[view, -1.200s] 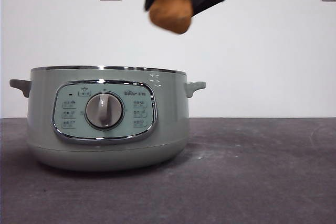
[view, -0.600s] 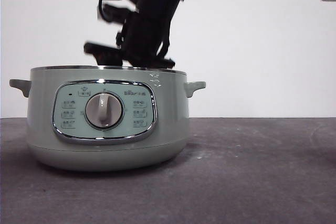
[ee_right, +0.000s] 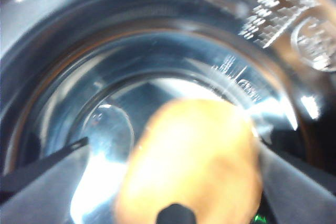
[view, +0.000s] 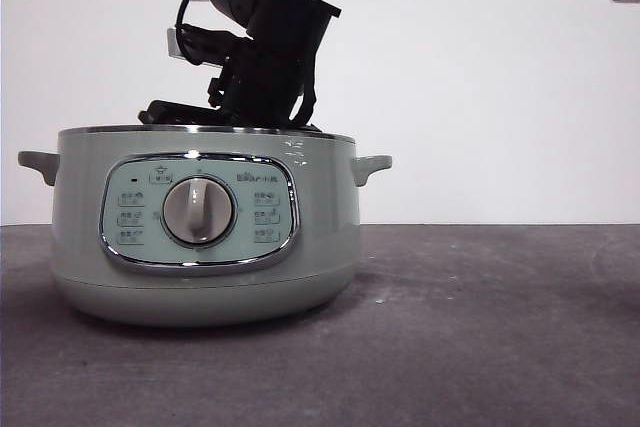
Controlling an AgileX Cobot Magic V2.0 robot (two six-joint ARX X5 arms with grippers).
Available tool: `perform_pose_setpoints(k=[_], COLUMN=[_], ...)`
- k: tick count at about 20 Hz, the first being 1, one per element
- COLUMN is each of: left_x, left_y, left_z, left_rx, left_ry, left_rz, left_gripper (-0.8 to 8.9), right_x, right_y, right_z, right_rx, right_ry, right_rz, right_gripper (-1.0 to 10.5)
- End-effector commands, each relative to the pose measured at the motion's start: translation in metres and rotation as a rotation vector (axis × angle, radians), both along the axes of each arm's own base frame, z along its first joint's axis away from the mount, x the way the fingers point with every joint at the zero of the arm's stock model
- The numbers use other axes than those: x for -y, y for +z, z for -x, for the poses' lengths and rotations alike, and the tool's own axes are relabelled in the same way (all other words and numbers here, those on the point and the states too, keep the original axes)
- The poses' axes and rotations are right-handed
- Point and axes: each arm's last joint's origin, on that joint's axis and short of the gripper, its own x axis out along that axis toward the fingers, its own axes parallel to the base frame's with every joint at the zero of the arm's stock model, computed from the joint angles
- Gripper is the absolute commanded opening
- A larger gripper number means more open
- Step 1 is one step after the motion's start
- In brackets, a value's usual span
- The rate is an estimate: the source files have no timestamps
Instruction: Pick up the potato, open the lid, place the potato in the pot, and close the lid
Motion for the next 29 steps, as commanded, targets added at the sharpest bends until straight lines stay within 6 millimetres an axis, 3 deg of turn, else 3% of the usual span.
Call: perform_pose_setpoints(k=[1,6,9,12,16,20,25,29], left_x=[0.0,0.02,0.04,0.06,0.086,0.106,0.123,0.128], left_y=[0.006,-0.003,-0.013,-0.026,-0.049,-0.075,-0.102,-0.111], left_z=[-0.001,-0.04,-0.077,-0.111,-0.151,-0.179,-0.195,-0.195], left_rx=[0.043,-0.053,-0.106,-0.145,-0.194,-0.246,-0.332,-0.374], left_ry=[0.026,0.021,0.006,-0.065,-0.142,-0.154,-0.182,-0.194], left_rz=[0.02,-0.035,-0.059,-0.056,-0.022,-0.046,-0.062,-0.083], left_gripper=[-0.08,-0.08,-0.08,-0.08,-0.08,-0.08,-0.08,-0.08], right_x=[0.011,0.075,0.114,0.14,0.162,0.169,0.17,0.171], right_y=[0.037,0.137,0.181,0.209,0.232,0.239,0.239,0.239], right_z=[0.01,0.063,0.094,0.119,0.143,0.151,0.15,0.15], right_rx=[0.035,0.072,0.118,0.173,0.236,0.256,0.283,0.294], right_ry=[-0.014,-0.071,-0.113,-0.121,-0.121,-0.122,-0.159,-0.175], right_rz=[-0.036,-0.036,-0.083,-0.139,-0.204,-0.224,-0.195,-0.184], right_gripper=[5.3,5.3,5.3,5.3,5.3,5.3,5.3,5.3])
